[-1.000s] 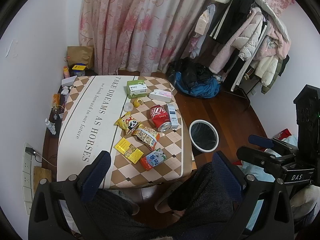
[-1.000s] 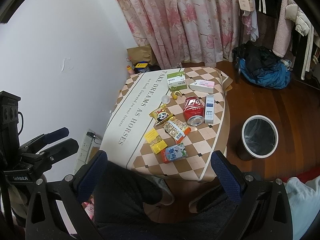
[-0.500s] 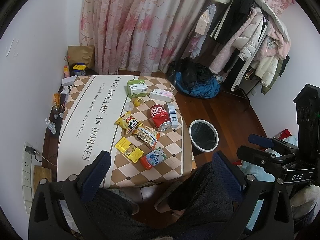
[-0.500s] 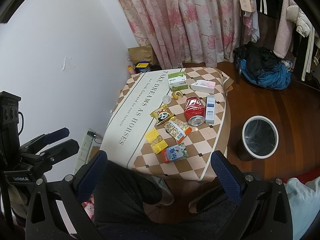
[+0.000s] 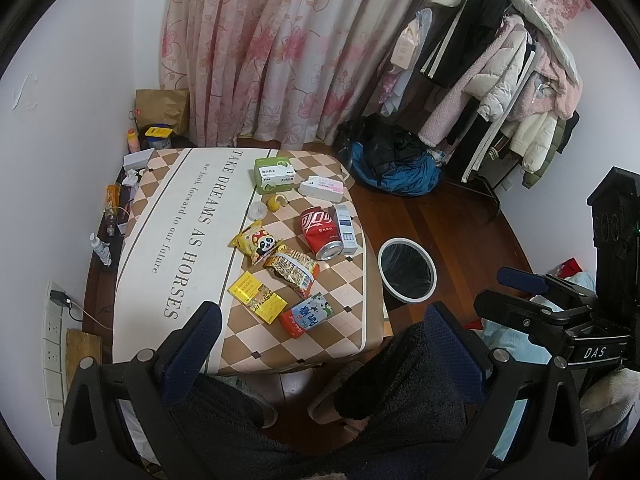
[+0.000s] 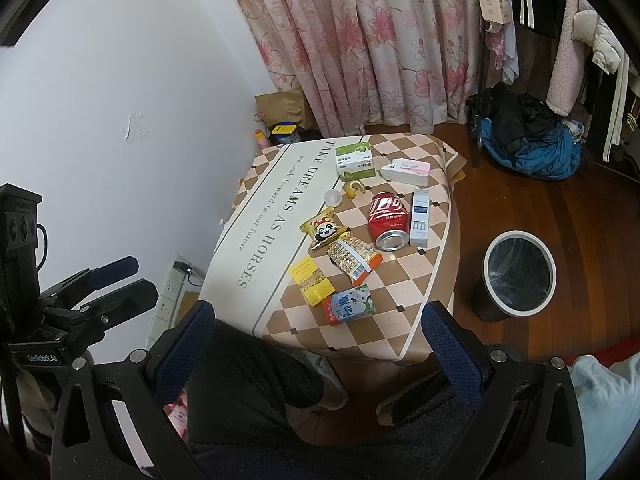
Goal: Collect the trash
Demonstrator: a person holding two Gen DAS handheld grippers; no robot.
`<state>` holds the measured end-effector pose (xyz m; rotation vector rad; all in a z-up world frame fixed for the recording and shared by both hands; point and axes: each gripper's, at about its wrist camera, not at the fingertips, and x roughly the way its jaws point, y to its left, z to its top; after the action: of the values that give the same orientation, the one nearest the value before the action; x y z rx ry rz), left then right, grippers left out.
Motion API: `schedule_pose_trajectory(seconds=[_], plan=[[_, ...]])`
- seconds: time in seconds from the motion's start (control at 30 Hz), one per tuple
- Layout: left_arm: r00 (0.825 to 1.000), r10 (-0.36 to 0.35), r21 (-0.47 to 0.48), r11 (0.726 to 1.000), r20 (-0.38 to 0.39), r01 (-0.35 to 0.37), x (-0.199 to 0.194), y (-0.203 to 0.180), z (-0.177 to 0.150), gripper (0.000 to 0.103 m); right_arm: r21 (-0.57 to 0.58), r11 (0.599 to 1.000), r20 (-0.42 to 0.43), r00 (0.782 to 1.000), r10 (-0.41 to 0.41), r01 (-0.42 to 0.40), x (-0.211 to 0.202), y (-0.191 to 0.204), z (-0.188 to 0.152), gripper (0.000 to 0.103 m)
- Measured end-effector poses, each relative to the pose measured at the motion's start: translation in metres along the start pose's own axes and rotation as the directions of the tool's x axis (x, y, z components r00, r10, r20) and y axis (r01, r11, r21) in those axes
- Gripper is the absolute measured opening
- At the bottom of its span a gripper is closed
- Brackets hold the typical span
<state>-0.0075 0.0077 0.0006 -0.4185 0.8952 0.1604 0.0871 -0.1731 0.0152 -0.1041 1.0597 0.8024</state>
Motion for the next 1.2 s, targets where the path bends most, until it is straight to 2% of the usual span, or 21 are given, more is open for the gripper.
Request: schedule_pose_trajectory(seconds=[0.4,0.47,0.53,0.57,0.67,0.73,0.8,0.9,1.07,1.2], plan=[[1.0,0.0,-0.003,1.0,-0.002,0.0,0.0,0.001,0.0,0.103,0.001,1.0,-0.002,1.0,0.002,-0.002,0.002,0.001,0.001,0.103],[1.0,0.022,-0.003,1.0,-0.002,-0.022,0.003,0.002,0.0,0.103,0.012,1.0,-0.002,1.0,0.002,-0.002,0.003,0.001,0.002,0.103],[0.997,0.078,-0.006,0.997,-0.002,-0.078,0.009,0.002,-0.001,0.103,0.033,0.999,-0.003,1.0,0.003,-0.003,0.011,-0.003,0.004,0.103],[0.991,0.131,-0.009,0.991,-0.005,-0.131,0.017,0.004,-0.001,0.103,0.048,0.999,-0.003,1.0,0.002,-0.001,0.017,-0.006,0.006,0.103],[0.952,0.305,-0.035,0.951,-0.028,-0.306,0.056,0.019,0.002,0.103,0.084,0.996,-0.016,1.0,-0.021,0.022,0.046,-0.022,0.011,0.103],[0.931,0.361,-0.049,0.93,-0.048,-0.364,0.079,0.029,0.004,0.103,0.1,0.994,-0.032,0.998,-0.049,0.052,0.076,-0.035,0.02,0.103],[0.902,0.42,-0.064,0.902,-0.101,-0.427,0.116,0.043,0.007,0.103,0.103,0.991,-0.056,0.995,-0.081,0.087,0.113,-0.05,0.033,0.103],[0.879,0.44,-0.091,0.883,-0.181,-0.461,0.159,0.065,0.01,0.103,0.089,0.988,-0.136,0.984,-0.116,0.129,0.177,-0.073,0.055,0.103],[0.851,0.416,-0.171,0.858,-0.32,-0.484,0.228,0.098,0.008,0.103,0.086,0.98,-0.254,0.955,-0.152,0.179,0.283,-0.106,0.091,0.103],[0.848,0.304,-0.3,0.839,-0.434,-0.454,0.272,0.119,-0.003,0.103,0.079,0.975,-0.348,0.922,-0.168,0.207,0.35,-0.125,0.109,0.096]])
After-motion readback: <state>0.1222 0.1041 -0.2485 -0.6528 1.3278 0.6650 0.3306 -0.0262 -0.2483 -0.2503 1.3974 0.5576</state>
